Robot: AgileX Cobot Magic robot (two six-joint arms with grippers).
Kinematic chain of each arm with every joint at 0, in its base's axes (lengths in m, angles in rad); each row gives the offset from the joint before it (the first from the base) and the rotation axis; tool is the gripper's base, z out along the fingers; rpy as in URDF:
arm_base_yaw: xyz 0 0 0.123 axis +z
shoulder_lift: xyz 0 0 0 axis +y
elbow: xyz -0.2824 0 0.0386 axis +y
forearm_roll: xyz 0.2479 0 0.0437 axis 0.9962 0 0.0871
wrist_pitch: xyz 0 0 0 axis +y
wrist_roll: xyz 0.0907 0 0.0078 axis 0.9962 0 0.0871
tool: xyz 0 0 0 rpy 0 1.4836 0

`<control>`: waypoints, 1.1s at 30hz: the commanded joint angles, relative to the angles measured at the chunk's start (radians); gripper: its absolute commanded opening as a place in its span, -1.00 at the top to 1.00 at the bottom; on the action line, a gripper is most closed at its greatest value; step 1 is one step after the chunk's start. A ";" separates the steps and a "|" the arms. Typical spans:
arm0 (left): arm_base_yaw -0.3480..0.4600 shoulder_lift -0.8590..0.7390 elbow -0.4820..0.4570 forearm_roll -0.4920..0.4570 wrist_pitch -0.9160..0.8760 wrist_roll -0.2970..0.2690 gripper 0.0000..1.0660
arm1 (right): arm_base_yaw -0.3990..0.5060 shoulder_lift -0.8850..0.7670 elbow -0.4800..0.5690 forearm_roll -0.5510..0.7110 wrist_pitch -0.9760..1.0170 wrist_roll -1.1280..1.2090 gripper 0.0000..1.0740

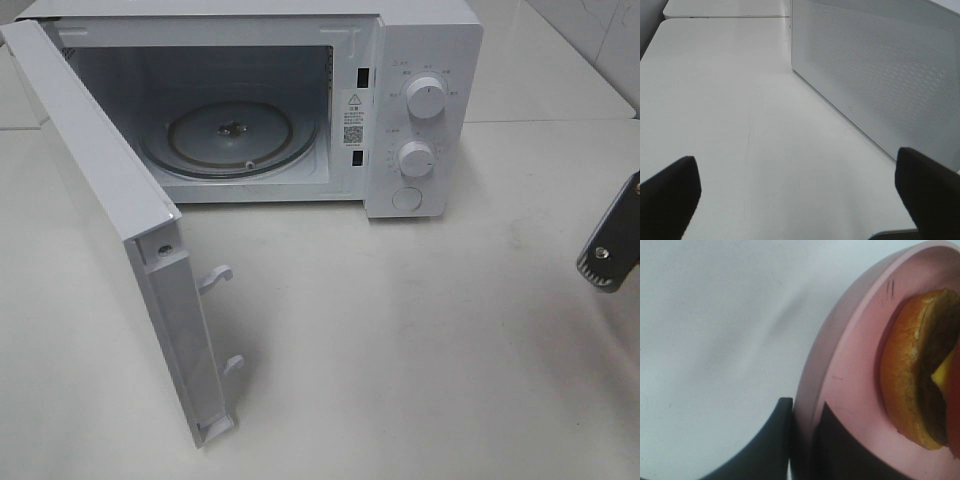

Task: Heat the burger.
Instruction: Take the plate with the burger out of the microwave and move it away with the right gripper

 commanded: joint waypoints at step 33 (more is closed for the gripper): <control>0.003 -0.006 0.000 0.000 -0.013 -0.007 -0.83 | -0.006 0.699 -0.141 -0.283 -0.010 0.993 0.91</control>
